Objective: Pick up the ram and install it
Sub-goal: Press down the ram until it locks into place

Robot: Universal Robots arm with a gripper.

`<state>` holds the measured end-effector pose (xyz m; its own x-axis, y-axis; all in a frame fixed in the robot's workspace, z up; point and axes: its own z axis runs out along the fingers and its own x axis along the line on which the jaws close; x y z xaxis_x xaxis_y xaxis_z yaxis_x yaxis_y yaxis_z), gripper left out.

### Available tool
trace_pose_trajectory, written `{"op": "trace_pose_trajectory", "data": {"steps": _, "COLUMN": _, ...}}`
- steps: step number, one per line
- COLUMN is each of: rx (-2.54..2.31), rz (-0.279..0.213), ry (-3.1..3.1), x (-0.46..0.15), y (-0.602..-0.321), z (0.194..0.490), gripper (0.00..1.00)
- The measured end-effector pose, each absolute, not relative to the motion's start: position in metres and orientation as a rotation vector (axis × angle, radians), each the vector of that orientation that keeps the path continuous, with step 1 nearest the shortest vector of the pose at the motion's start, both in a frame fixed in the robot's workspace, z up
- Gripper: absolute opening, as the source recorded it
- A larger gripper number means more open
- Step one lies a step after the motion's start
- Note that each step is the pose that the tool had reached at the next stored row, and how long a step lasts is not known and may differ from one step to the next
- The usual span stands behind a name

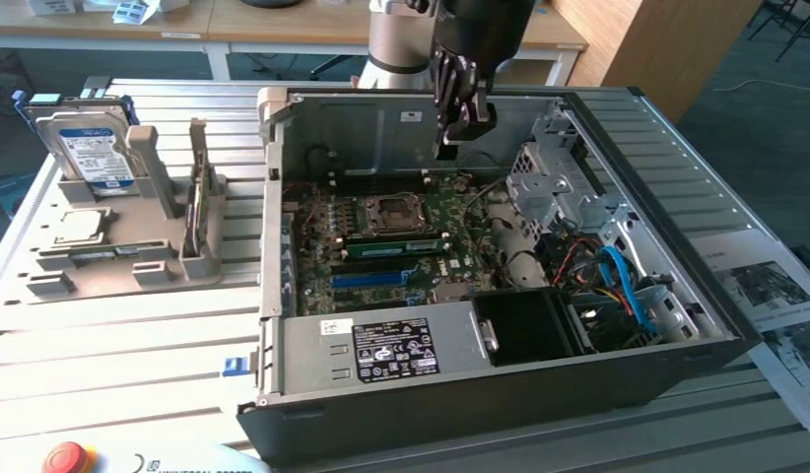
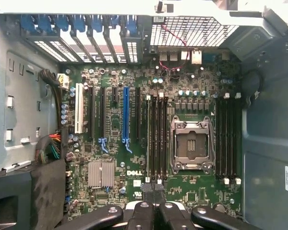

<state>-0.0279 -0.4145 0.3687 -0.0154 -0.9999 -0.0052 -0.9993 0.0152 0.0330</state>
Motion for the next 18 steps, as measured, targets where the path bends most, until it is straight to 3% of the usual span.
{"op": "trace_pose_trajectory", "data": {"steps": 18, "rx": 2.147, "rz": -0.043, "ry": -2.266, "x": -0.0279, "y": -0.4145, "z": 0.3688, "gripper": 0.11}}
